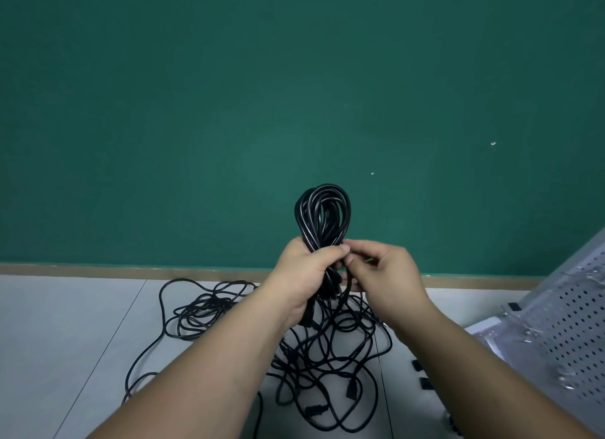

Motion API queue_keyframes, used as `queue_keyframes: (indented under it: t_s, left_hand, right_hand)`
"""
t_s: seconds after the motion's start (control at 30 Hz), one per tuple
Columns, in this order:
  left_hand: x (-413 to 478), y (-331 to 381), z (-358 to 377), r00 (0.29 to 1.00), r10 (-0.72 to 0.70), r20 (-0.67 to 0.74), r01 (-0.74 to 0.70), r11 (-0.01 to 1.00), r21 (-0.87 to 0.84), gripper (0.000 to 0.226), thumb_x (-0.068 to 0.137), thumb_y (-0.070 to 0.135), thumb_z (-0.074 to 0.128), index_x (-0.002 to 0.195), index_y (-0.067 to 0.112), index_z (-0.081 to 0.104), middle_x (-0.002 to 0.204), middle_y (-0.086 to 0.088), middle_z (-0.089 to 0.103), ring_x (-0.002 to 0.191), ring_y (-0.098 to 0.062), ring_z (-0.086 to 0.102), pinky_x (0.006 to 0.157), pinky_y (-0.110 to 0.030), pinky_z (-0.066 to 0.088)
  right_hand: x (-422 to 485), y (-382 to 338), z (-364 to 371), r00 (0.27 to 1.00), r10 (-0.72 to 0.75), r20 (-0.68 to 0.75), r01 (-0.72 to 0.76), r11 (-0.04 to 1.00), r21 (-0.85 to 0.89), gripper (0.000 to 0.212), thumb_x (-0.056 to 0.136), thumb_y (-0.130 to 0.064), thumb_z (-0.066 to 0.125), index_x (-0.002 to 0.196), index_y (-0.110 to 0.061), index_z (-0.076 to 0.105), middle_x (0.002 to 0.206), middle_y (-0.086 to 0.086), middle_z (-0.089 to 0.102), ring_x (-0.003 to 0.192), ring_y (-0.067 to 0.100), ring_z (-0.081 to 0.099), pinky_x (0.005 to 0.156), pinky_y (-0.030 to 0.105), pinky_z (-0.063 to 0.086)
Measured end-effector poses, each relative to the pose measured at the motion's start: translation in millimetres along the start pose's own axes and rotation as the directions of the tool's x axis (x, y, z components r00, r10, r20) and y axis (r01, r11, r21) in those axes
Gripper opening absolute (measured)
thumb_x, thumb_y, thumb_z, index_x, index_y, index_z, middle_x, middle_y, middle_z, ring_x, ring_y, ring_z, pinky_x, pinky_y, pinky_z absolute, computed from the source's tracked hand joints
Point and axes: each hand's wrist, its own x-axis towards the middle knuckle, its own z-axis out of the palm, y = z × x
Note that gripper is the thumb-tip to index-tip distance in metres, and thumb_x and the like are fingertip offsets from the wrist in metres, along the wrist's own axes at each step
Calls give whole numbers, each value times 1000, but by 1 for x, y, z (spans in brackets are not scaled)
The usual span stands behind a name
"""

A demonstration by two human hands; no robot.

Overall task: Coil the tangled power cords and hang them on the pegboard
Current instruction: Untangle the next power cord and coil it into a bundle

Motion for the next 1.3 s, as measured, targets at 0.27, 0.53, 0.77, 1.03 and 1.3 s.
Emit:
queue_keyframes:
  t_s: [0.27, 0.53, 0.77, 1.03, 1.3]
  left_hand:
    - [-6, -3, 7, 998, 46, -30, -45, 998, 31, 25, 92, 4, 69, 116, 6, 69, 109, -15, 79, 108, -30, 76, 98, -46, 60]
    - [-10, 8, 2, 998, -9, 55, 13, 997, -81, 20, 98, -5, 61, 114, -3, 72, 110, -23, 78, 108, -36, 76, 88, -43, 62]
    - [-8, 21, 8, 995, -62, -80, 40, 966, -256, 8, 98, 4, 67, 99, 1, 75, 88, -14, 76, 92, -30, 79, 84, -49, 64]
    - [10, 32, -18, 922, 43, -385, -128, 972, -199, 6, 100, 11, 67, 97, 7, 69, 80, -7, 65, 73, -24, 66, 68, -41, 60]
    - [30, 42, -72, 752, 492, -438, -187, 797, 574, 16, 101, 26, 65, 113, 25, 54, 95, 10, 65, 83, -4, 62, 71, -27, 45]
  right_hand:
    - [1, -1, 8, 994, -43, -101, 40, 999, -32, 27, 97, -8, 71, 113, -27, 82, 93, -11, 82, 90, 11, 78, 93, 42, 63]
    - [-3, -4, 9, 977, -140, -158, 131, 989, -63, 24, 89, -8, 82, 92, -31, 81, 100, -9, 72, 87, 1, 70, 83, 31, 60]
    - [0, -1, 16, 983, 174, -55, -166, 979, 120, 49, 88, -62, 77, 117, -29, 57, 118, 2, 72, 105, 15, 73, 98, 41, 58]
    - [-4, -9, 12, 932, 167, 322, -168, 985, -25, 46, 110, -51, 46, 113, -16, 75, 79, 1, 71, 69, 15, 63, 82, 41, 55]
    - [-18, -33, -27, 856, -29, 516, 239, 907, -346, 17, 102, -42, 67, 96, -29, 75, 60, -7, 47, 57, 12, 41, 60, 30, 36]
